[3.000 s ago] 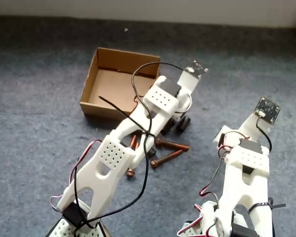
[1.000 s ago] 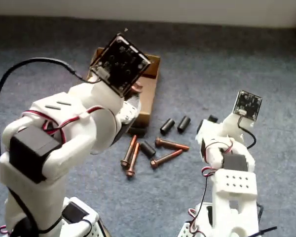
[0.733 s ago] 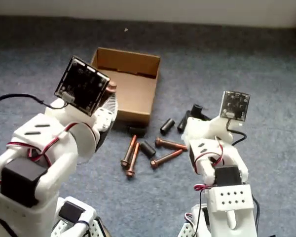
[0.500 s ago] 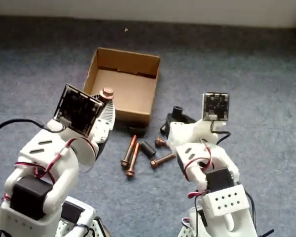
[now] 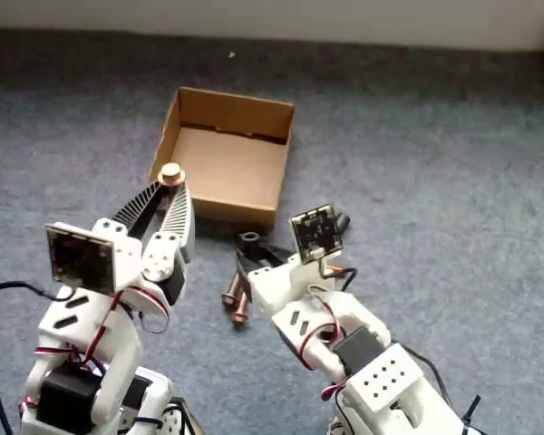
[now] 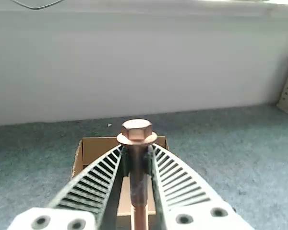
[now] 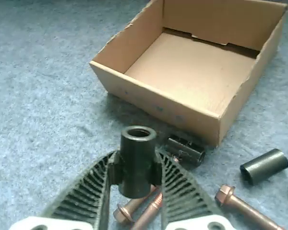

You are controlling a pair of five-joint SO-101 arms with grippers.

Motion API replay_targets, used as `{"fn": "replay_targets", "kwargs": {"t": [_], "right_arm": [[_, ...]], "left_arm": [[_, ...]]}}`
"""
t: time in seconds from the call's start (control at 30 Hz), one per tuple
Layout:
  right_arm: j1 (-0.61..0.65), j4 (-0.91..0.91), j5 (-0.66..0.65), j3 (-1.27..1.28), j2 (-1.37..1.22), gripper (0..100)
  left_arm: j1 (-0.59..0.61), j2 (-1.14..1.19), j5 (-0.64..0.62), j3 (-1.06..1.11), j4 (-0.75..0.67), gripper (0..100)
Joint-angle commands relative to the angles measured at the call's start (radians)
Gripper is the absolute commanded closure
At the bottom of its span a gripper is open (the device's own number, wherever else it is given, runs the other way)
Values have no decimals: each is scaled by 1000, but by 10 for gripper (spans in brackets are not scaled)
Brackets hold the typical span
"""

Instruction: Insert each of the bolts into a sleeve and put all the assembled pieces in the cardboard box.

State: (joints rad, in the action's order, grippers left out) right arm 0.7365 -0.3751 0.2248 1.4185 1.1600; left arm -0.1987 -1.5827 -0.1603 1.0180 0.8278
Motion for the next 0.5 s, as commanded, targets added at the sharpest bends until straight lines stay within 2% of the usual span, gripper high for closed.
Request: {"fn": "replay_targets", "kwargs": {"t": [0.0, 0.17, 0.3, 0.47], "right_arm": [[54, 148, 0, 44, 25, 994], [97, 252, -12, 77, 25, 994], [156, 320, -150, 110, 25, 994], [182, 545, -279, 252, 25, 994]], "left_arm": [[28, -125, -97, 61, -35, 994], [28, -231, -103, 168, -48, 994], [28, -239, -103, 225, -121, 994], [10, -239, -104, 234, -138, 994]]}}
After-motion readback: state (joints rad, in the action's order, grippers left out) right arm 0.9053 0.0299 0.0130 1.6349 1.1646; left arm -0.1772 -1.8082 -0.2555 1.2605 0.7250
